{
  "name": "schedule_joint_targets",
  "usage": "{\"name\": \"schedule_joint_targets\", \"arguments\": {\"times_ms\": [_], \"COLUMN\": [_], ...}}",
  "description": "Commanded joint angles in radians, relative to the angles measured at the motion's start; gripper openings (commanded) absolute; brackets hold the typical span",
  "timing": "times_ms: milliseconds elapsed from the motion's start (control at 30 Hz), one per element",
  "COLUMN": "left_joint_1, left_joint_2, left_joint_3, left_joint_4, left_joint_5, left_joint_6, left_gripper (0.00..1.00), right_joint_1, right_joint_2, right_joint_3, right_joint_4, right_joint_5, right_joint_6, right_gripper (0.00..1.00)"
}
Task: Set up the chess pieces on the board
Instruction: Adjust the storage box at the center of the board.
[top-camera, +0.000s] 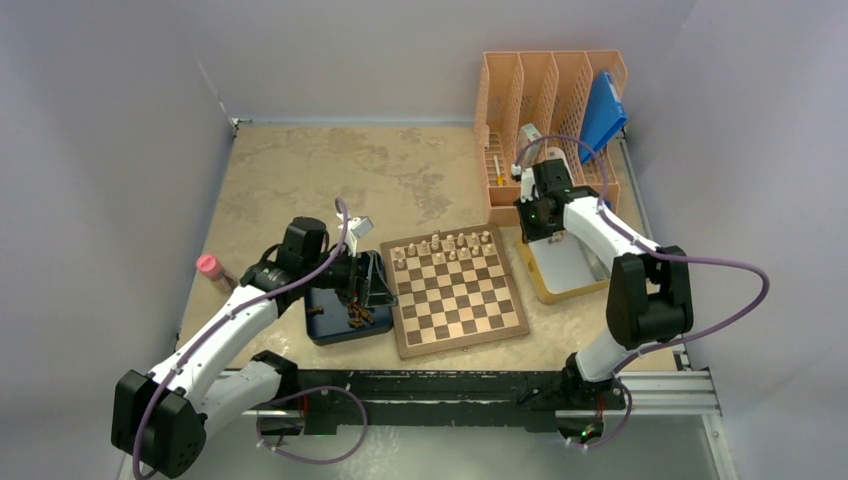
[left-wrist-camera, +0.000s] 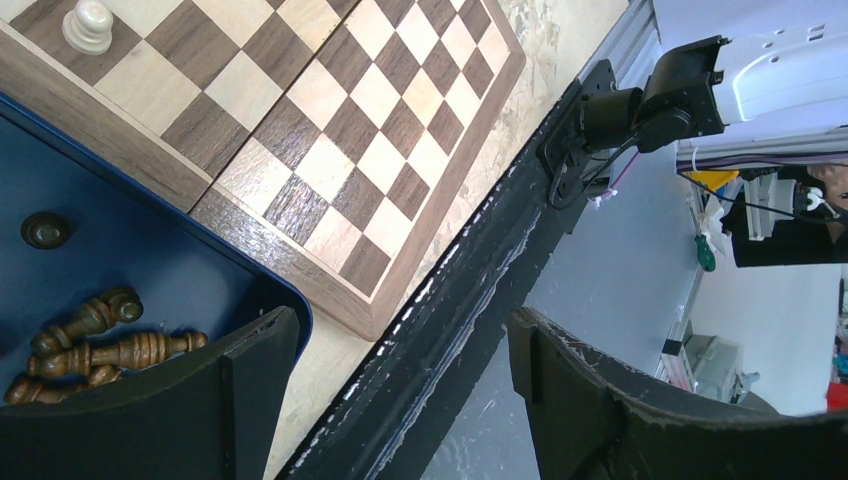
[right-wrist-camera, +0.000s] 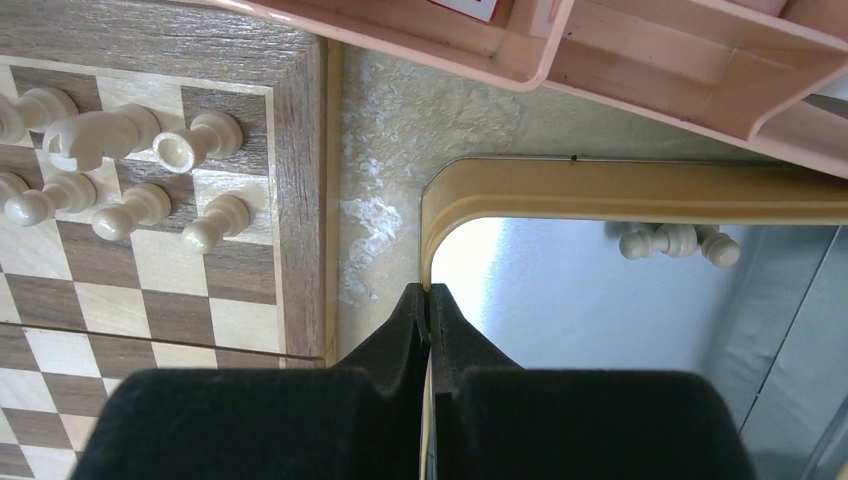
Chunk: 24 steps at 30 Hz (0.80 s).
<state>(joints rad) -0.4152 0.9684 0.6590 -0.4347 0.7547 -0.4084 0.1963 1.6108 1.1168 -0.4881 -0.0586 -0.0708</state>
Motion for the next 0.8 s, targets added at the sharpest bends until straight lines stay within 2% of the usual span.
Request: {"name": "schedule_joint_targets", "arguments": {"times_ms": [0, 233, 767], "left_joint_1": [-0.005, -0.005, -0.005], "left_joint_2": [0.002, 0.006, 0.0], "left_joint_3": [0.019, 0.019, 0.019], "left_joint_4": [0.028, 0.029, 0.026], "left_joint_5": [0.011, 0.007, 0.005], "left_joint_6": [0.003, 0.002, 0.002], "left_gripper": [0.76, 0.76, 0.76], "right_joint_1": [0.004, 0.003, 0.036], "right_joint_2": [-0.034, 0.012, 0.029], "right_joint_3": [0.058, 0.118, 0.113], "right_joint_4": [0.002, -0.006, -0.027], "right_joint_5": [-0.009, -0.026, -0.051], "right_joint_6": [0.017, 0.062, 0.196], "right_gripper": [0.0, 0.0, 0.0]}}
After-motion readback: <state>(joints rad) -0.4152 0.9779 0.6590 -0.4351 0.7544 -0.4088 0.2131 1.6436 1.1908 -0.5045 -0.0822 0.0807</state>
